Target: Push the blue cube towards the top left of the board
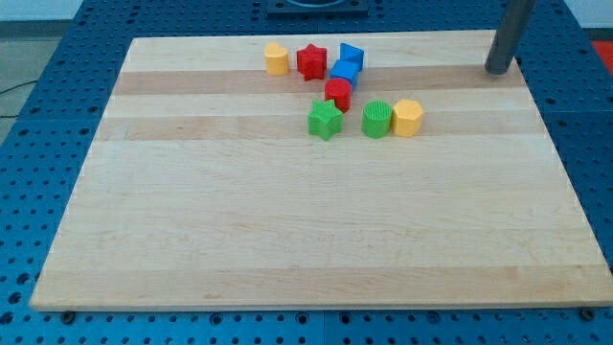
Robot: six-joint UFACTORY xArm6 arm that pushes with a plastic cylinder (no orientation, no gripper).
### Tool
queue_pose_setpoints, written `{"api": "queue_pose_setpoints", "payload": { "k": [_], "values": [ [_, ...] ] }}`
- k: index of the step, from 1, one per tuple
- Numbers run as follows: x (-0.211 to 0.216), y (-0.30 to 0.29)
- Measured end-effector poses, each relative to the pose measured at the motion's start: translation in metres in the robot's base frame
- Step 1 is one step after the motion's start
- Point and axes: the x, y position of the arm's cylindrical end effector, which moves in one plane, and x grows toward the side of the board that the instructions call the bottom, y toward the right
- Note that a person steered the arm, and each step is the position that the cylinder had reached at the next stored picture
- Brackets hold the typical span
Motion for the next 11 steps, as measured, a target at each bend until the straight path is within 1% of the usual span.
{"api": "queue_pose_setpoints", "payload": {
  "k": [1,2,3,4,5,6,7,8,9,10,11],
  "values": [
    [-0.025,-0.014],
    [-0.057,-0.041],
    [-0.023,-0.069],
    [0.003,-0.079],
    [0.043,-0.142],
    [0.029,-0.182],
    [0.007,-0.190],
    [0.023,-0.278],
    [0.039,-0.336],
    [0.054,-0.331],
    [0.078,-0.347]
  ]
}}
